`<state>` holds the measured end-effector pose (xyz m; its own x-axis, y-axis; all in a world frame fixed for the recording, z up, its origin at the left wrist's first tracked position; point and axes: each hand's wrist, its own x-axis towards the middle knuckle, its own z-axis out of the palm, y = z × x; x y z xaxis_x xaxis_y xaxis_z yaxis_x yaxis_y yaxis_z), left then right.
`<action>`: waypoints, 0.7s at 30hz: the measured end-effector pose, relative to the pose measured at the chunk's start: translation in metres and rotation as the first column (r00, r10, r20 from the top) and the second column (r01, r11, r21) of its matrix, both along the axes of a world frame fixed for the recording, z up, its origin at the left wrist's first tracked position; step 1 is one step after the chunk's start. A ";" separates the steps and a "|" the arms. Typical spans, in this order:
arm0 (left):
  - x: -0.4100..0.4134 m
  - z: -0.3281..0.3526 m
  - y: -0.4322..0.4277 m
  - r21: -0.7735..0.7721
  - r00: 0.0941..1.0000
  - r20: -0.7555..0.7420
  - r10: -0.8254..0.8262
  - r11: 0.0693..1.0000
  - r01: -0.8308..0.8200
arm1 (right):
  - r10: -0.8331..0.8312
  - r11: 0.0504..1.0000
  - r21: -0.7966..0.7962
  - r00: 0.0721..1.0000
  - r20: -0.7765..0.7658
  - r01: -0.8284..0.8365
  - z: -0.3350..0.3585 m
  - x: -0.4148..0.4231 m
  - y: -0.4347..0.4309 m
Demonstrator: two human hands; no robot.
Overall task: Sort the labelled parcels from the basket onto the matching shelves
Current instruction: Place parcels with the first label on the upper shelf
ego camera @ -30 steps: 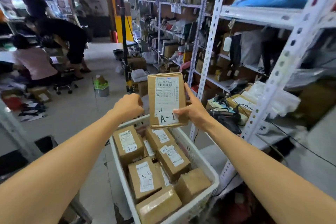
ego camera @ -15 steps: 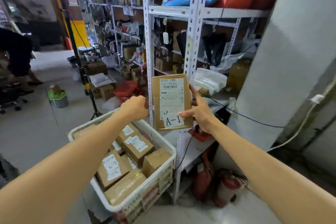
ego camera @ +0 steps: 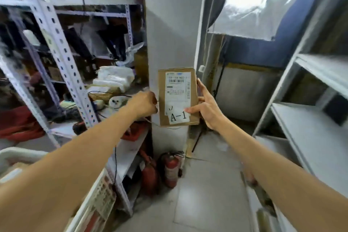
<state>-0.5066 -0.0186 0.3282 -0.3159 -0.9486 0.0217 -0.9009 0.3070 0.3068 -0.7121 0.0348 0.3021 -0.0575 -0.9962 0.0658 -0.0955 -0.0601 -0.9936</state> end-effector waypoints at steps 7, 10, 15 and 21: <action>-0.146 0.028 -0.024 0.020 0.925 -0.075 -0.371 0.927 0.374 | -0.465 0.885 -0.043 0.884 -0.040 0.464 0.031 -0.117 0.061; -0.201 0.044 -0.018 -0.004 0.863 -0.100 -0.495 0.868 0.497 | -0.608 0.793 -0.091 0.792 -0.062 0.602 0.047 -0.150 0.098; -0.278 0.062 0.025 -0.074 0.715 -0.102 -0.692 0.722 0.688 | -0.797 0.604 -0.117 0.602 -0.050 0.789 0.068 -0.177 0.164; -0.346 0.071 0.093 -0.071 0.475 -0.093 -0.875 0.482 0.873 | -0.945 0.327 -0.159 0.325 -0.041 0.932 0.075 -0.175 0.244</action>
